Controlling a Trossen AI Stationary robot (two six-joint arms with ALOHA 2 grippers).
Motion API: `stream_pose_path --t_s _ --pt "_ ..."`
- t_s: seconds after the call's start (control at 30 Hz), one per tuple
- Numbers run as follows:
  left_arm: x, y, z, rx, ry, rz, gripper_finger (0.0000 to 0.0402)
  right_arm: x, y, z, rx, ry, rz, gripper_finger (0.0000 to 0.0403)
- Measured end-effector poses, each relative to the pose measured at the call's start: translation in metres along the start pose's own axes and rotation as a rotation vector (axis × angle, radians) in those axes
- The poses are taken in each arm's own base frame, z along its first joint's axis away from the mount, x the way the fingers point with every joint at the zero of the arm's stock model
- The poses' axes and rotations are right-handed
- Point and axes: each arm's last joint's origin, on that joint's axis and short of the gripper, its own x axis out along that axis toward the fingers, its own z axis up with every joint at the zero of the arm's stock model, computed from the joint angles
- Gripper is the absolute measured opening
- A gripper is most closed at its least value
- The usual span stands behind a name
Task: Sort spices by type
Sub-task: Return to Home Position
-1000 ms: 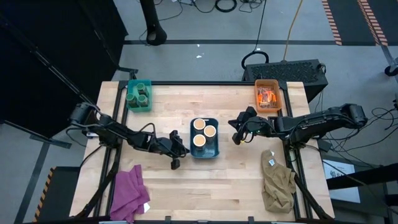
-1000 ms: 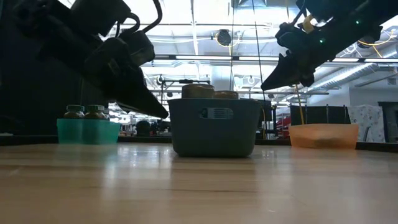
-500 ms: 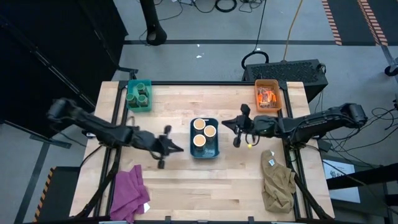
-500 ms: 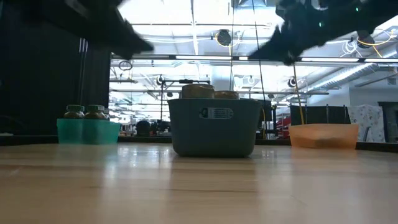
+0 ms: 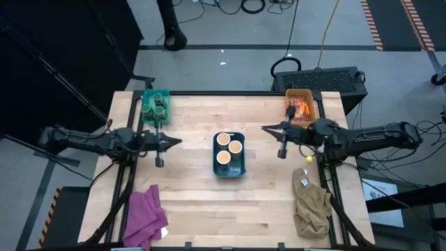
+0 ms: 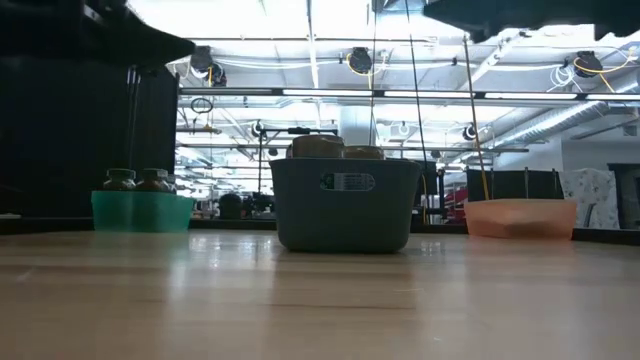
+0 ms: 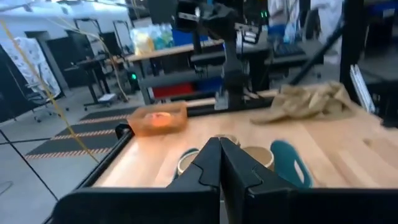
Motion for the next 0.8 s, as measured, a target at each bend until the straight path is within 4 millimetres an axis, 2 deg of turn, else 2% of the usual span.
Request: stream_pose_path --t_s 0.2,0.43,0.7,0.8 --pt "-0.018 0.002 -0.009 -0.016 -0.055 0.021 0.0002 -0.035 -0.006 -0.005 -0.001 -0.088 -0.032 0.0" --pt "-0.032 0.005 -0.009 -0.01 -0.063 0.044 0.0002 -0.075 -0.009 -0.021 0.033 -0.21 -0.077 0.0" --pt "-0.053 0.008 -0.015 -0.007 -0.045 0.062 0.0002 -0.108 -0.013 -0.03 0.06 -0.302 -0.107 0.0" --pt "-0.054 0.008 -0.018 -0.005 -0.026 0.059 0.0002 -0.117 -0.014 -0.031 0.062 -0.308 -0.105 0.0"
